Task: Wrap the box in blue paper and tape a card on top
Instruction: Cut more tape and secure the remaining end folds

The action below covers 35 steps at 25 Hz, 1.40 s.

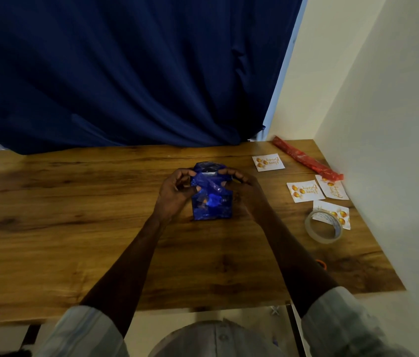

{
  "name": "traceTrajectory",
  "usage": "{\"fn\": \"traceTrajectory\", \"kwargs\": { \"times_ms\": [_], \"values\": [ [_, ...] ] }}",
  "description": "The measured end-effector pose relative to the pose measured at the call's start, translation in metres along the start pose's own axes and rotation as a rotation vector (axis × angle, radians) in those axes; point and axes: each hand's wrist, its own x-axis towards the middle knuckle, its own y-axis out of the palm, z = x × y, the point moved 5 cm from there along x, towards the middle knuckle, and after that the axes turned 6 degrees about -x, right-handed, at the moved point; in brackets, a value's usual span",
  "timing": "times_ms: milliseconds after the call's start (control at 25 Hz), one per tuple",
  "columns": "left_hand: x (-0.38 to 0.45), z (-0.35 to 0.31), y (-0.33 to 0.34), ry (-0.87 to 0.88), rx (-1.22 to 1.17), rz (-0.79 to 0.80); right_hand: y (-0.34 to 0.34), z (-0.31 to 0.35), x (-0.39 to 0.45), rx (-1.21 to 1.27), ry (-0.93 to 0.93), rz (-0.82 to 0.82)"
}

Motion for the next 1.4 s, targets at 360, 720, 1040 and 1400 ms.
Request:
{"fn": "traceTrajectory", "kwargs": {
  "times_ms": [360,720,1040,1400],
  "values": [
    [-0.002,0.000,-0.002,-0.006,-0.042,-0.045,-0.010,-0.002,-0.002,0.001,-0.134,-0.143],
    [0.000,0.002,-0.001,0.022,0.048,0.007,-0.006,0.033,0.020,-0.988,-0.202,-0.004],
    [-0.001,-0.001,-0.005,-0.009,0.086,0.037,0.020,0.085,0.026,-1.492,-0.336,0.269],
    [0.002,-0.001,-0.004,0.013,0.115,0.043,0.016,0.083,0.025,-1.543,-0.271,0.382]
  ]
}}
